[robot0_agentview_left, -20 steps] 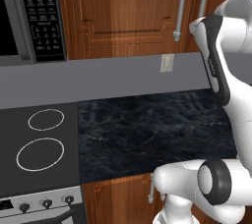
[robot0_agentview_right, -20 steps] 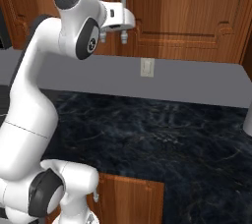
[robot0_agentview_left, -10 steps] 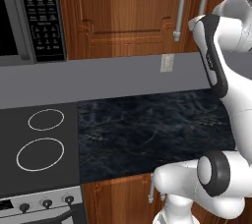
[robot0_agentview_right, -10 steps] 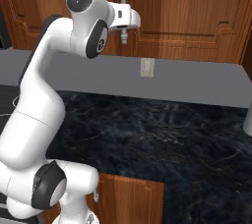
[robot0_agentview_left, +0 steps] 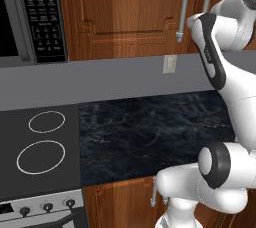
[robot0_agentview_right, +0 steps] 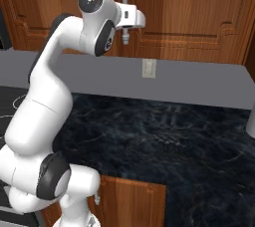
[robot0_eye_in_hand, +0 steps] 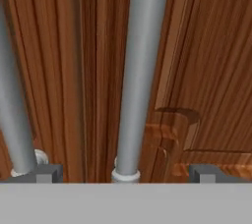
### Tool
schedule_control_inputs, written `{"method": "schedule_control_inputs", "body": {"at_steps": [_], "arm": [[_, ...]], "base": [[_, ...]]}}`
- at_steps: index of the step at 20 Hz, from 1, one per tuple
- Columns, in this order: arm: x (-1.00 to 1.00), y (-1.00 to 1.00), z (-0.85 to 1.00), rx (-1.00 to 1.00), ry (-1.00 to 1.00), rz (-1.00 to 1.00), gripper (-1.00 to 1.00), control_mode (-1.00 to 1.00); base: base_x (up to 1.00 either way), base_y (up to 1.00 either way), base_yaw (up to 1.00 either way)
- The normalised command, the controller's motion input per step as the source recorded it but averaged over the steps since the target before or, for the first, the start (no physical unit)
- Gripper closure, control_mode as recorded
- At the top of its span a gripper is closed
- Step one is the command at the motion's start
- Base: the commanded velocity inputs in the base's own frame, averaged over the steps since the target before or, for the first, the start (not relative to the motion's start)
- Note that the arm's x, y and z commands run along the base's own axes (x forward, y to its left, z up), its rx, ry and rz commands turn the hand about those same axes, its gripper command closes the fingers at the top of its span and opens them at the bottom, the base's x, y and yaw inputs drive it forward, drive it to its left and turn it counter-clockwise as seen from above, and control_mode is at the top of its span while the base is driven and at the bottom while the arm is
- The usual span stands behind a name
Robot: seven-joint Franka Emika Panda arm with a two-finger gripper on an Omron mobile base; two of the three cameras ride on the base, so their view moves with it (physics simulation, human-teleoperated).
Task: Move the bowls from the cabinet to the plates on the dining table.
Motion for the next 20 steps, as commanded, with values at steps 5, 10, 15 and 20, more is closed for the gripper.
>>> {"method": "schedule_control_inputs", "body": {"at_steps": [5, 10, 15, 20], "arm": [[0.35, -0.07, -0.02, 0.04, -0.01, 0.00, -1.00, -1.00], [0.36, -0.04, -0.04, 0.05, 0.00, 0.00, -1.00, -1.00], [0.36, -0.01, -0.07, 0.04, -0.01, 0.00, 1.00, -1.00], [0.33, 0.00, -0.14, 0.05, -0.01, 0.01, 1.00, -1.00]], "base": [[0.00, 0.00, 0.00], [0.00, 0.00, 0.00], [0.00, 0.00, 0.00], [0.00, 0.00, 0.00]]}}
